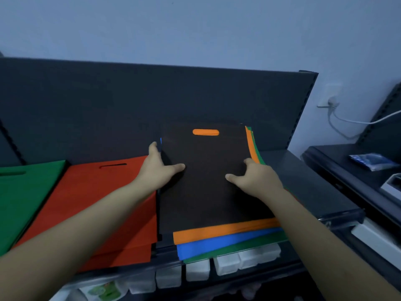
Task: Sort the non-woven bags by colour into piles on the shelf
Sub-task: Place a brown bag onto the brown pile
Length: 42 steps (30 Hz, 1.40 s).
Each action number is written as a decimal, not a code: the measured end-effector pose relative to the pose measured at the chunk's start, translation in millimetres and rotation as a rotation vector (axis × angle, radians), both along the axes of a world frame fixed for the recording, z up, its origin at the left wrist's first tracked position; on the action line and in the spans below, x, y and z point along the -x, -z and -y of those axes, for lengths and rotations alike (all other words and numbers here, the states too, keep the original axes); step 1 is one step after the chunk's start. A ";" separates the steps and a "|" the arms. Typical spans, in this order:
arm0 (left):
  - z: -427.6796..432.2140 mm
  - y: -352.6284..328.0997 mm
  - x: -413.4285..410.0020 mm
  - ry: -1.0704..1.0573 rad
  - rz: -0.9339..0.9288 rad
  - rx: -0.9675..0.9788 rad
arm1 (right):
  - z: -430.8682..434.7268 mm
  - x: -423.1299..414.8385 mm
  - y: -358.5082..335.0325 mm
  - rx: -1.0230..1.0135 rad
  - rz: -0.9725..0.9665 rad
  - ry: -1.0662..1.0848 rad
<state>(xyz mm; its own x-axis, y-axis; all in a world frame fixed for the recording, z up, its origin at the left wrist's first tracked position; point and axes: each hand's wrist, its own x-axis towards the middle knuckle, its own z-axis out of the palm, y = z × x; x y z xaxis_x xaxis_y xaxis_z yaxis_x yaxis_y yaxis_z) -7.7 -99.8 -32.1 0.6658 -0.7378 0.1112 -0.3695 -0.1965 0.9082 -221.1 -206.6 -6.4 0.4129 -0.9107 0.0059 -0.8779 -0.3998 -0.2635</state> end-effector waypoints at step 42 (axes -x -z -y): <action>-95.3 -3.6 -82.7 -0.120 -0.229 0.192 | -55.4 -78.3 -21.3 -0.465 0.852 -0.020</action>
<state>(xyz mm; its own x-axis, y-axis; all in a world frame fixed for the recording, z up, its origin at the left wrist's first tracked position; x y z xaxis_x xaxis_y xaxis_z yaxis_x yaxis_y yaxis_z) 75.0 -4.5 -28.4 0.7707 -0.6325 0.0775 -0.1355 -0.0438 0.9898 -142.9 -151.2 15.0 0.4528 -0.8902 -0.0490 -0.3138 -0.1078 -0.9433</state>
